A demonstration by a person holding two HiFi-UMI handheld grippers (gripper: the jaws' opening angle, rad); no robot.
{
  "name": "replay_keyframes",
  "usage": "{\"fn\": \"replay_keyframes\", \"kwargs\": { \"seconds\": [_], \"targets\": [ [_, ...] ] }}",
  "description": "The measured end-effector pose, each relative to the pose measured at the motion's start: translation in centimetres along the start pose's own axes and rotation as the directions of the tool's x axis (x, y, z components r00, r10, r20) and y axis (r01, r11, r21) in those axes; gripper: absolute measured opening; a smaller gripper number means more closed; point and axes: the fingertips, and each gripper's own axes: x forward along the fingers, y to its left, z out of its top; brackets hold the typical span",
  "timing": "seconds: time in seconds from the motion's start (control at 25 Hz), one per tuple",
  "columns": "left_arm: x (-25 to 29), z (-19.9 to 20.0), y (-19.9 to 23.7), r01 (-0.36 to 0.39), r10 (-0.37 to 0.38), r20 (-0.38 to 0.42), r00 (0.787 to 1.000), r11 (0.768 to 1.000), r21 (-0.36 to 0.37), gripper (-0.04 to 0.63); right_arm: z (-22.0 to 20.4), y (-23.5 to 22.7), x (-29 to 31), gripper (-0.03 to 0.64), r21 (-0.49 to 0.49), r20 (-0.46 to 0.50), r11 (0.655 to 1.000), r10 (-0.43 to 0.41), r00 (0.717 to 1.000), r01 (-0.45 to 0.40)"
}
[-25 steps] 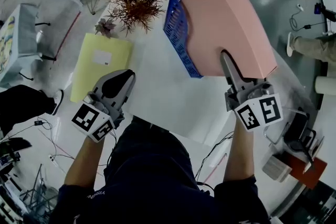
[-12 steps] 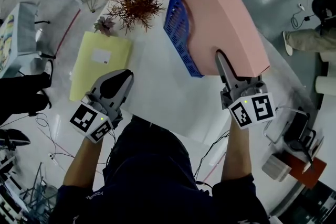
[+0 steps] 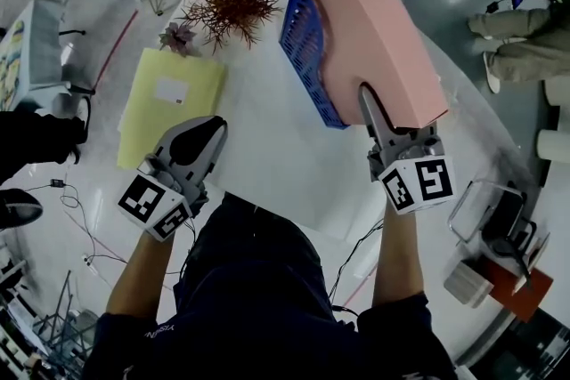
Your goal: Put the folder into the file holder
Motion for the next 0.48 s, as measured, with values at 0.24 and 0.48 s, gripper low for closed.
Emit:
{"fn": "replay_keyframes", "kwargs": {
  "seconds": [0.24, 0.48],
  "targets": [
    [0.1, -0.2, -0.1, -0.002, 0.002, -0.006, 1.000, 1.000, -0.001, 0.051, -1.6, 0.0, 0.6, 0.262, 0.000, -0.016, 1.000, -0.002, 1.000, 0.002],
    [0.1, -0.5, 0.0, -0.008, 0.008, -0.011, 1.000, 1.000, -0.008, 0.051, -2.7, 0.0, 0.9, 0.262, -0.008, -0.028, 1.000, 0.000, 1.000, -0.001]
  ]
}}
